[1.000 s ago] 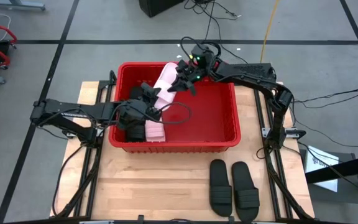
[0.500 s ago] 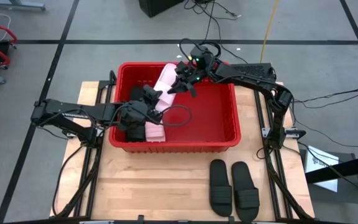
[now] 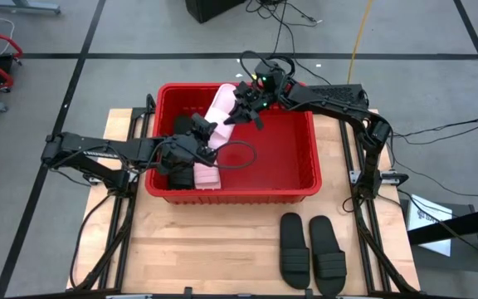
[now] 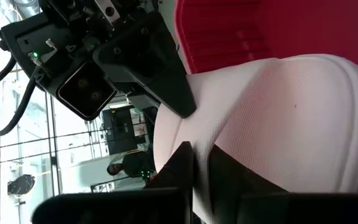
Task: Pick and place slides into bin
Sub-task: Put the white slipper into the red bin
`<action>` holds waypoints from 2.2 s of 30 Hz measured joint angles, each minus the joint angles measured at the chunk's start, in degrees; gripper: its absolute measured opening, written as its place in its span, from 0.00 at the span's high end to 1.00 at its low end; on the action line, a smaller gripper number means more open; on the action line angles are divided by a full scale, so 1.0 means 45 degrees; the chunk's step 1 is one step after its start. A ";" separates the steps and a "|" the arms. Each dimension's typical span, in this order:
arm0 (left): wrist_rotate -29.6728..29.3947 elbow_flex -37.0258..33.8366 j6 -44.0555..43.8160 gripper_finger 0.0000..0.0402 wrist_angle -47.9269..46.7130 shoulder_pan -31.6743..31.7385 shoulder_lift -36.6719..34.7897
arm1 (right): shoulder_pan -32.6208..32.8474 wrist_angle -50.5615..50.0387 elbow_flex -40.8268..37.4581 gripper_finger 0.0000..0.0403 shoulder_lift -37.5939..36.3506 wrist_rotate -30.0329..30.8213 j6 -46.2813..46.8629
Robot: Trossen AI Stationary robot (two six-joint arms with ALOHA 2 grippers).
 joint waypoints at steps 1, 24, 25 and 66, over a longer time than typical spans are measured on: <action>0.0000 0.0000 -0.0036 0.94 0.0003 0.0000 0.0000 | 0.0000 0.0000 0.0000 0.92 0.0000 0.0000 -0.0002; -0.1428 0.0000 -0.1966 0.98 -0.0774 -0.0306 0.0005 | -0.1560 0.0099 0.0010 0.56 -0.0002 -0.0028 -0.0189; -0.1428 0.0000 -0.2246 0.98 -0.0985 -0.0306 0.0005 | -0.1702 0.0141 0.0010 0.55 -0.0025 -0.0022 -0.0128; 0.3414 -0.3220 -0.8985 1.00 -0.1429 0.3118 0.0423 | -0.2186 0.0000 0.0010 0.56 -0.1127 0.0005 -0.0910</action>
